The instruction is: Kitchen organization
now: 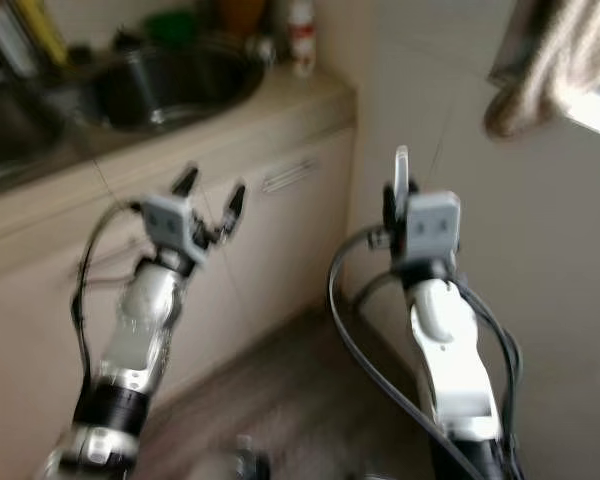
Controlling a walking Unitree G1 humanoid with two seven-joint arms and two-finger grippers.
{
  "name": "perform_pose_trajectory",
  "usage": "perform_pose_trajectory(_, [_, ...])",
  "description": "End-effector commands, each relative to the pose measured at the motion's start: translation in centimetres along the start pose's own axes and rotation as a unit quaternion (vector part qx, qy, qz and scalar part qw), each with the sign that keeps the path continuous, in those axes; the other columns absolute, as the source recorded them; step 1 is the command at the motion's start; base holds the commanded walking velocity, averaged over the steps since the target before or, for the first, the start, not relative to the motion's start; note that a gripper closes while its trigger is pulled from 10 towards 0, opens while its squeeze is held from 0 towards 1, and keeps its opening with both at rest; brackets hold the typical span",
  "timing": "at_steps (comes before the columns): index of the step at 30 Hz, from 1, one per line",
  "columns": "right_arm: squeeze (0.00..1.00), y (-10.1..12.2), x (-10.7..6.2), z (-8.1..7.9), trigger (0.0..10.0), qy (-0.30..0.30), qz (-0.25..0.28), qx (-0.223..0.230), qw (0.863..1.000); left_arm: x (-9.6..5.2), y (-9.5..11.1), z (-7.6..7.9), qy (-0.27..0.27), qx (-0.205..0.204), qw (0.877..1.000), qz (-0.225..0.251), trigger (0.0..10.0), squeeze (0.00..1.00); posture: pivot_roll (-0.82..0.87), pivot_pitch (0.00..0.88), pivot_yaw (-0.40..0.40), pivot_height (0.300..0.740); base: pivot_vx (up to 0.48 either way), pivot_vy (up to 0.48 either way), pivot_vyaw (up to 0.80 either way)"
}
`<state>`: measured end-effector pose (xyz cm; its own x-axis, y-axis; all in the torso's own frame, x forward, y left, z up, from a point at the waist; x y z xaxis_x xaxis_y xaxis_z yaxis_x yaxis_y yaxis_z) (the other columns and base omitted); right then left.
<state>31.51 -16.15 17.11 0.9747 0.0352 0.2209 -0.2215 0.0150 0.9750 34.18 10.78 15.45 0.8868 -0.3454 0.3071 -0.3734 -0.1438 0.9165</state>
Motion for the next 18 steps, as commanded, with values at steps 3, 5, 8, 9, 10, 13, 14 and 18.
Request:
perform_pose_trajectory(3, [0.00, 0.45, 0.16, -0.41, 0.0, 0.005, 0.012, 0.004, 1.000, 0.04, 0.36, -0.63, 0.006, 0.007, 1.000, 0.009, 10.0, 0.00, 0.05, 0.000, -0.029, 0.740, 0.000, 0.000, 0.80])
perform_pose_trajectory(5, [0.00, 0.45, 0.16, -0.40, 0.0, 0.005, 0.013, 0.003, 1.000, 0.03, 0.39, -0.64, 0.007, 0.007, 1.000, 0.010, 10.0, 0.00, 0.05, 0.000, -0.030, 0.740, 0.000, 0.000, 0.80])
perform_pose_trajectory(8, [0.00, 0.57, 0.27, -0.39, 0.0, 0.006, 0.016, 0.004, 1.000, 0.09, 0.51, -0.88, 0.013, 0.006, 1.000, 0.012, 10.0, 0.00, 0.06, 0.000, -0.032, 0.740, 0.000, 0.000, 0.80])
perform_pose_trajectory(9, [0.00, 0.59, 0.28, -0.39, 0.0, 0.006, 0.016, 0.004, 1.000, 0.10, 0.53, -0.91, 0.014, 0.005, 1.000, 0.013, 10.0, 0.00, 0.06, 0.000, -0.032, 0.740, 0.000, 0.000, 0.80])
perform_pose_trajectory(10, [0.00, 0.61, 0.30, -0.40, 0.0, 0.006, 0.017, 0.004, 1.000, 0.10, 0.57, -0.94, 0.014, 0.004, 1.000, 0.014, 10.0, 0.00, 0.06, 0.000, -0.032, 0.740, 0.240, 0.000, 0.80])
perform_pose_trajectory(13, [0.00, 0.68, 0.36, -0.47, 0.0, 0.008, 0.020, 0.004, 1.000, 0.08, 0.83, -1.05, 0.017, 0.000, 1.000, 0.022, 10.0, 0.00, 0.06, 0.000, -0.033, 0.740, 0.280, 0.000, 0.80])
perform_pose_trajectory(14, [0.00, 0.70, 0.38, -0.50, 0.0, 0.008, 0.020, 0.004, 1.000, 0.08, 0.86, -1.06, 0.017, -0.001, 1.000, 0.023, 10.0, 0.00, 0.06, 0.000, -0.033, 0.740, 0.285, 0.000, 0.80])
perform_pose_trajectory(18, [0.00, 0.92, 0.47, -0.66, 0.0, 0.013, 0.027, 0.001, 1.000, 0.09, 1.03, -1.13, 0.019, -0.002, 0.999, 0.027, 10.0, 0.00, 0.06, 0.000, -0.033, 0.740, 0.280, 0.000, 0.80])
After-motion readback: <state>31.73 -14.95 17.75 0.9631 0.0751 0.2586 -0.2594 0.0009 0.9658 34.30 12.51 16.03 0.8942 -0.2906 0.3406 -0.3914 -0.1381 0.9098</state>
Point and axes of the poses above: a point about 5 cm out from each wrist's last joint towards the gripper, its own x axis pointing out of the wrist towards the gripper, its own y axis along the axis of the wrist's last joint, z = x × y, the point moved 4 cm from there along x, pointing out of the wrist towards the gripper, and after that the axes turned 6 degrees about x, right-handed, at the moved point
